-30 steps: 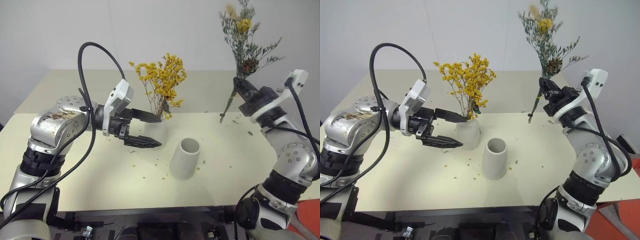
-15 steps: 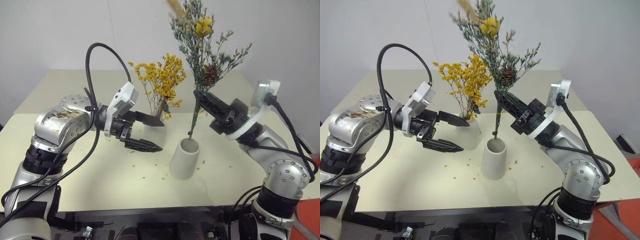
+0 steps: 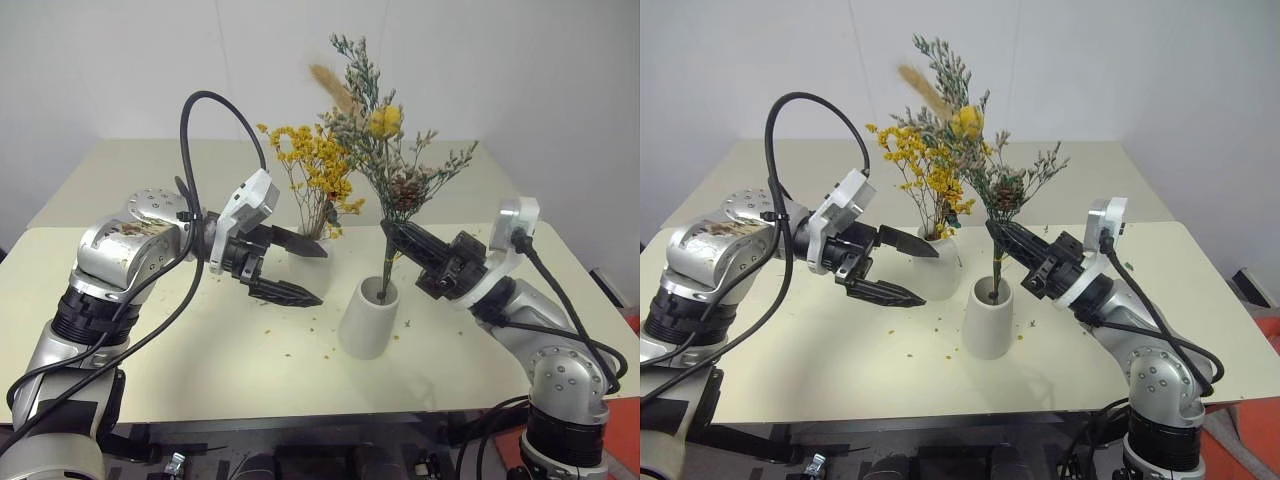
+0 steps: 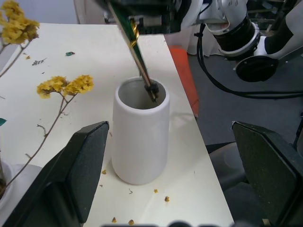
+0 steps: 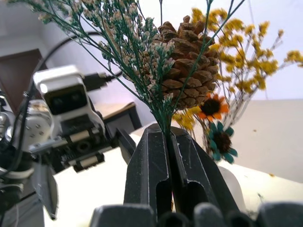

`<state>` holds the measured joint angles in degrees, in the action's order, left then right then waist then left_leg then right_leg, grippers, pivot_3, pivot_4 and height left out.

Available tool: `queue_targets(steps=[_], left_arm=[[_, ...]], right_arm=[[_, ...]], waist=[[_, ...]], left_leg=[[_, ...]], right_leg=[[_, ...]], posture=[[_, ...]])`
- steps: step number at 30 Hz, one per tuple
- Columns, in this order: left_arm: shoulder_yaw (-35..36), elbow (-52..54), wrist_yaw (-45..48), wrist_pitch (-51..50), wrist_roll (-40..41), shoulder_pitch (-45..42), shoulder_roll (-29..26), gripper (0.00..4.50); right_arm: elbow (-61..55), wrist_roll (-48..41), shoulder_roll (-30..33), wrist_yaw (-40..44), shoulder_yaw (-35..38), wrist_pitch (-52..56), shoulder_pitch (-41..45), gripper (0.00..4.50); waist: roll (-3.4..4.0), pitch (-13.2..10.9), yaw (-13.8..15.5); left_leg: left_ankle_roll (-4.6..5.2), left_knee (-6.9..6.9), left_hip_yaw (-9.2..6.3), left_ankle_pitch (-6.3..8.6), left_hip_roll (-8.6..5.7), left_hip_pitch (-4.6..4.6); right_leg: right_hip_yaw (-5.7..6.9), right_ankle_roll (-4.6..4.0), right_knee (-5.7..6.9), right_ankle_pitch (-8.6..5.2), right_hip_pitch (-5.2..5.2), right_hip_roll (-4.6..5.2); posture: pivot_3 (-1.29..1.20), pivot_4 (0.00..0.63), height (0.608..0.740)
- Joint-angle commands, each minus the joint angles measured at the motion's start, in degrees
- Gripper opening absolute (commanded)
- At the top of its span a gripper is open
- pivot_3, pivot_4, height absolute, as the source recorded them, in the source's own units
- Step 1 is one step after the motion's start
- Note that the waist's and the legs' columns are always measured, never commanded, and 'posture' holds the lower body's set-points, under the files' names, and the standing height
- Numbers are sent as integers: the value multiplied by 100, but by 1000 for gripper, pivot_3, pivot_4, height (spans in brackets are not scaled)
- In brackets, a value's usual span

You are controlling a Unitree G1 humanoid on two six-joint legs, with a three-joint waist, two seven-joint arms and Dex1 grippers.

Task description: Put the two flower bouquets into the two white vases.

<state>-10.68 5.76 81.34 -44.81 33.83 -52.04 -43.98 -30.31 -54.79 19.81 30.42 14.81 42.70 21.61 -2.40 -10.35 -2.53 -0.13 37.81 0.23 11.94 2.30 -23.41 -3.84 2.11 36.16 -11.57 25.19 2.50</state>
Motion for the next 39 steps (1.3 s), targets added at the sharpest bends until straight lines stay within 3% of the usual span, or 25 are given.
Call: queue_targets(steps=[1,12,13,17,25,39], left_arm=[[-183,121,175,-98,-61,-323,-71,4500],[-307,32,281,-18,-175,-519,29,4500],[-306,23,289,-10,-190,-527,36,4500],[-293,-9,330,17,-236,-532,55,4500],[-273,-50,353,79,-277,-537,78,4500],[-274,-128,379,205,-364,-519,126,4500]], right_arm=[[-53,234,90,125,-164,-389,25,47],[147,610,59,378,-388,-971,-174,47],[156,614,69,418,-379,-1016,-210,568],[171,612,147,517,-361,-1086,-320,1717],[48,602,522,789,-292,-1174,-572,4470],[-223,779,1366,1359,-171,-1392,-1240,4470]], waist=[[0,0,4],[0,0,7],[0,0,6],[0,0,8],[0,0,9],[-1,0,18]], left_leg=[[0,0,0,0,0,-1],[0,0,0,0,0,0],[0,0,0,0,0,0],[0,0,0,0,0,0],[0,1,0,0,0,1],[0,1,0,0,-2,3]], right_leg=[[0,0,-1,0,0,-1],[0,1,-1,-1,0,-1],[0,1,-1,-1,0,-1],[0,1,0,-1,0,-1],[0,1,1,-1,-1,-1],[-1,2,0,-2,-4,0]], posture=[[0,150,740],[0,150,740],[0,150,740],[0,150,740],[0,150,740],[0,150,740]])
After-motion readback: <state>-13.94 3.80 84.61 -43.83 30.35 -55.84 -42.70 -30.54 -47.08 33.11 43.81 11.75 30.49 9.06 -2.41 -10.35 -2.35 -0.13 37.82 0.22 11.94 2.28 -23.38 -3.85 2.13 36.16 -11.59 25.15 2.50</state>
